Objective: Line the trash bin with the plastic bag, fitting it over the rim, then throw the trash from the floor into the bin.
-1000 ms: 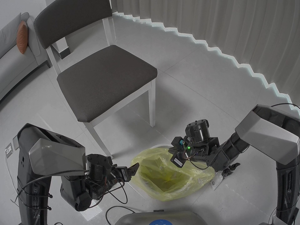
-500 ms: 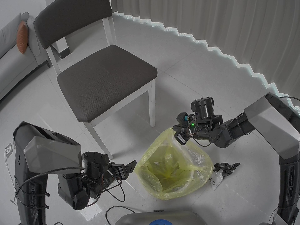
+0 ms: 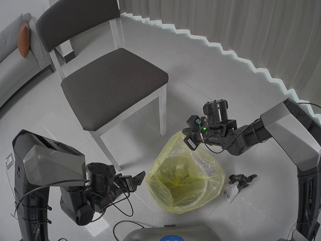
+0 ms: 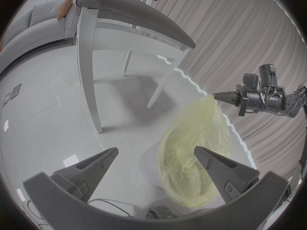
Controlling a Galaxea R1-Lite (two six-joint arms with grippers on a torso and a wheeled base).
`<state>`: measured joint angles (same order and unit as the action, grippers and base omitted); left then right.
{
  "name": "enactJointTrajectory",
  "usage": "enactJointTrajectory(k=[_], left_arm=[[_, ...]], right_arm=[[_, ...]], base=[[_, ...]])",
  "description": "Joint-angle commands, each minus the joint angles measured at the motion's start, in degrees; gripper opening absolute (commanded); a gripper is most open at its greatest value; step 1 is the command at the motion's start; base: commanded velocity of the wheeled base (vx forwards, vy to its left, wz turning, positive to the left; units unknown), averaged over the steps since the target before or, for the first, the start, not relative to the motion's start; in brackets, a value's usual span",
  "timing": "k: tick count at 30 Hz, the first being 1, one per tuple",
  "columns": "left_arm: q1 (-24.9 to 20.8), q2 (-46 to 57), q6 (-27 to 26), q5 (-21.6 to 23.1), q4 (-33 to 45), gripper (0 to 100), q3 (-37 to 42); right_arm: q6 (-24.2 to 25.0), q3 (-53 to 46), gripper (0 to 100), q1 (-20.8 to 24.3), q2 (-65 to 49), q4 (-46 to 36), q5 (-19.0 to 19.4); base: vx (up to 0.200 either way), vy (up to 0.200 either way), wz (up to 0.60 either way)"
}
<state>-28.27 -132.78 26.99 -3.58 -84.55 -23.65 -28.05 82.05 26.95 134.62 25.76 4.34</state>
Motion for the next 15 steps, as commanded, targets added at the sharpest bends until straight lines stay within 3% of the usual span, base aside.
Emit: enactJointTrajectory(k=[1,8,9,15], left_arm=[[-0.03,-0.02,0.08,-0.02,-1.05,100,0.71],[-0.03,-0.2,0.08,-0.02,-1.93,100,1.5],[-0.03,-0.2,0.08,-0.02,-1.93,100,1.59],[-0.03,0.24,0.08,-0.02,-1.93,100,1.59]], right_arm=[[0.01,0.65,0,0.56,0.73,0.26,0.05],[-0.07,1.44,0,1.52,2.75,3.68,0.05],[0.37,1.97,100,2.14,4.33,6.5,-0.12],[0.37,-0.32,100,2.14,3.81,6.32,-0.47]], base=[[0.0,0.0,0.0],[0.0,0.0,0.0],[0.0,0.0,0.0],[0.0,0.0,0.0]])
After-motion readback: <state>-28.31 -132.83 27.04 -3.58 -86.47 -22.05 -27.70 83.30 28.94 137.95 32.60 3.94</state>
